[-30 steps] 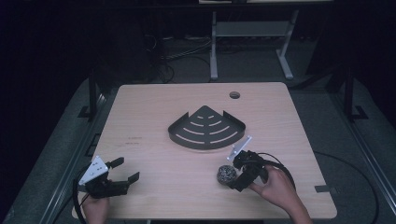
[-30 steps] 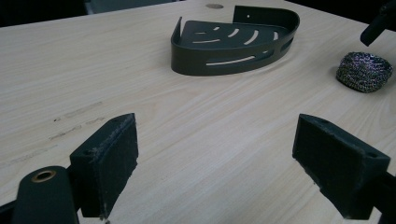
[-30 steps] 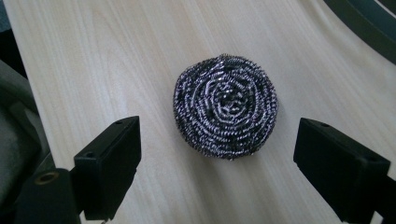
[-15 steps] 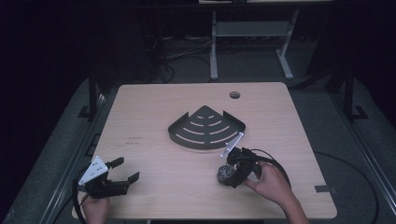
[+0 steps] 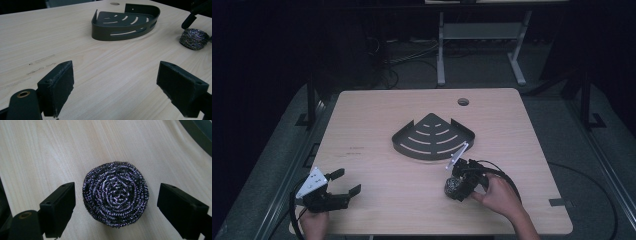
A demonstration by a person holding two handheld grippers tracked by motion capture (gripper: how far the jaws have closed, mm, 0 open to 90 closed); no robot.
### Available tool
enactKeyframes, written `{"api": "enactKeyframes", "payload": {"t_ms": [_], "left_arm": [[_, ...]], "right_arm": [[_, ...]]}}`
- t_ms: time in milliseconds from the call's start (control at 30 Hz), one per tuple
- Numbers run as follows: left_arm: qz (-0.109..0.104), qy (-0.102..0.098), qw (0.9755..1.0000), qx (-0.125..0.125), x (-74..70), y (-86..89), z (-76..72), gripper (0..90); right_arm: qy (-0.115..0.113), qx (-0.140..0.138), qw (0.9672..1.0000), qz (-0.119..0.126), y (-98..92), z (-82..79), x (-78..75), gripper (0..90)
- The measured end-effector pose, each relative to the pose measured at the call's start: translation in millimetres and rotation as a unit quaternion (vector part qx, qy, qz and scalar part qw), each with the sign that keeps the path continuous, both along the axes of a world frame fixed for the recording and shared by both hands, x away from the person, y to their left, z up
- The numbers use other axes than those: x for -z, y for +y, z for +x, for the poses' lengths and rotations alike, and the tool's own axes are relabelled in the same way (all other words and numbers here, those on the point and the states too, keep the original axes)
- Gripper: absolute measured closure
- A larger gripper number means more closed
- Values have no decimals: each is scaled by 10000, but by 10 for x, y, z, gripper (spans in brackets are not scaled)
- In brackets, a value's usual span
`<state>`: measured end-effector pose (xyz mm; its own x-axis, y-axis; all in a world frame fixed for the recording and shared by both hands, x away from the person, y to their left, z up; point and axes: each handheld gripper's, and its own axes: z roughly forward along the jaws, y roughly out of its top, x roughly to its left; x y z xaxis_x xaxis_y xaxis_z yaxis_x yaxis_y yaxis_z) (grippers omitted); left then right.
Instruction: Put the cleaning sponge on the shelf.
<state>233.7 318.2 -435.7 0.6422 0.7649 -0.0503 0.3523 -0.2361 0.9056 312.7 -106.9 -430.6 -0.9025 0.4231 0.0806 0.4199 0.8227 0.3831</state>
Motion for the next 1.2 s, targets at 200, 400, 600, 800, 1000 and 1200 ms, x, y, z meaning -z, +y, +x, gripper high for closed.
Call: {"api": "enactKeyframes", "payload": {"t_ms": [200,400,600,800,1000,1200], "left_arm": [[-3,-1,10000,2,0,0,-1,137],[2,6,10000,6,1,0,0,137],[-12,13,10000,-7,1,4,-2,137],[-15,2,10000,-9,1,9,-2,137],[-4,-14,10000,-5,-2,17,-3,137],[-3,-15,10000,-11,-3,17,-4,137]], "right_arm": [[14,-11,10000,-58,15,12,27,148],[12,-37,9998,-187,43,13,57,163],[-9,-41,9996,-274,74,20,89,182],[-19,-88,9994,-327,102,16,109,218],[-46,-92,9993,-347,111,13,115,246],[-46,-113,9993,-356,112,7,114,284]]}}
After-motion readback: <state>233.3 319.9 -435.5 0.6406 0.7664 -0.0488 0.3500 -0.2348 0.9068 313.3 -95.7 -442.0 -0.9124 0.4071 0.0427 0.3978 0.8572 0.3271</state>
